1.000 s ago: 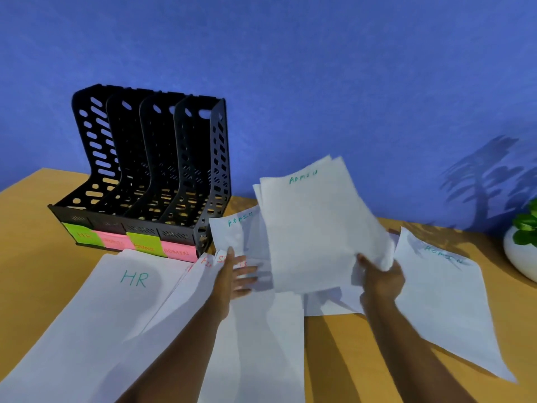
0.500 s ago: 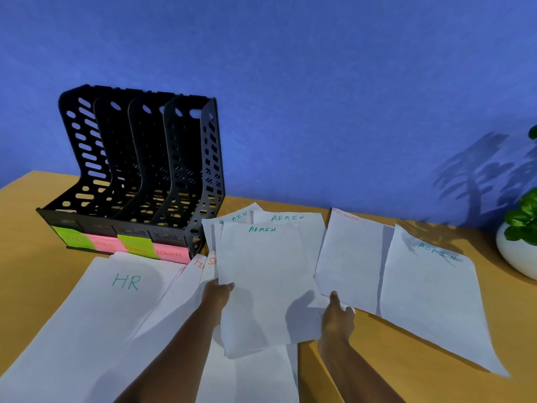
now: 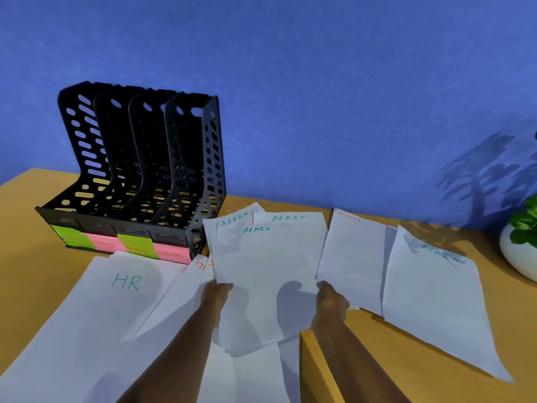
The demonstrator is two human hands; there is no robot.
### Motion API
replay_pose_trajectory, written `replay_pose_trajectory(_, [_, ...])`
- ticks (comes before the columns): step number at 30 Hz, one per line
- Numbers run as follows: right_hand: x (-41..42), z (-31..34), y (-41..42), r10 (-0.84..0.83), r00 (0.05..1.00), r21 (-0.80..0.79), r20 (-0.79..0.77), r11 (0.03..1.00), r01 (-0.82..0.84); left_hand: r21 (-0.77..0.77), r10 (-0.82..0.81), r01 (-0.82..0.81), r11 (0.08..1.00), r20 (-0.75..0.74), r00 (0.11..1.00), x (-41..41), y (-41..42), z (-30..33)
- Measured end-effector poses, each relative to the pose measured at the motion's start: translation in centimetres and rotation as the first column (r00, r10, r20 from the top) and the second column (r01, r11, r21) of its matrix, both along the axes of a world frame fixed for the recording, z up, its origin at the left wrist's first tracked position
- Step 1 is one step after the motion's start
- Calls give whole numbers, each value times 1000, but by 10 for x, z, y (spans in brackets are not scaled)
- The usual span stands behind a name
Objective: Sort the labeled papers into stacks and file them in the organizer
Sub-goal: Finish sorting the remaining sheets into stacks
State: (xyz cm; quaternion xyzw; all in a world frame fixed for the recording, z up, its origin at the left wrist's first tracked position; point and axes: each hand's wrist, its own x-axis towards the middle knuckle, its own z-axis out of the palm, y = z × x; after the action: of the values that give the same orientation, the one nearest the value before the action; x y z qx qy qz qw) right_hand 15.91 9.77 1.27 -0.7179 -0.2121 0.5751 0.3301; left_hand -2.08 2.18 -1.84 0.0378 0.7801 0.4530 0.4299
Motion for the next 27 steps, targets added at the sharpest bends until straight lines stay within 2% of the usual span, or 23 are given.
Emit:
replay_pose_trajectory(2, [-2,1,5,-85,996,65,-39,994,88,-4,-1,1,1000,-5,1000,-1,0,-1])
replay_pose_trajectory(4, [-2,-1,7,-74,996,184,42,981,65,0,-1,1,1000,1,1000,-2,-1,-2])
replay_pose_trajectory(7, [-1,3,14,189,929,335,317,894,-296,5,-1,1,1000,0,1000,-1,-2,-3])
replay_pose_trajectory(9, [-4,13,22,312,837,386,449,777,-497,17,3,-3,1000,-2,1000,-1,-3,-4])
replay_pose_trajectory(12, [-11,35,37,381,629,388,678,542,-746,36,1,-1,999,6,1000,0,-4,-7])
replay_pose_trajectory(14, [-14,52,43,323,502,389,802,354,-850,45,-3,2,999,8,1000,0,-4,-9])
replay_pose_trajectory(16, [-16,73,45,233,453,421,861,175,-890,54,0,0,999,3,1000,-1,-4,-10])
replay_pose_trajectory(19, [-19,107,43,136,496,500,857,7,-866,48,18,-18,999,5,1000,-1,-4,-11])
replay_pose_trajectory(22, [-22,137,35,96,632,637,769,-30,-770,42,22,-23,999,22,1000,-2,-3,-11])
replay_pose_trajectory(24, [-23,148,28,95,758,762,645,1,-648,28,17,-18,999,27,999,-2,-3,-11])
replay_pose_trajectory(25, [-24,150,26,98,805,805,586,47,-592,22,21,-21,1000,28,999,-2,-3,-10])
replay_pose_trajectory(27, [-25,146,22,103,856,832,507,201,-517,19,33,-33,999,26,999,-2,-3,-8])
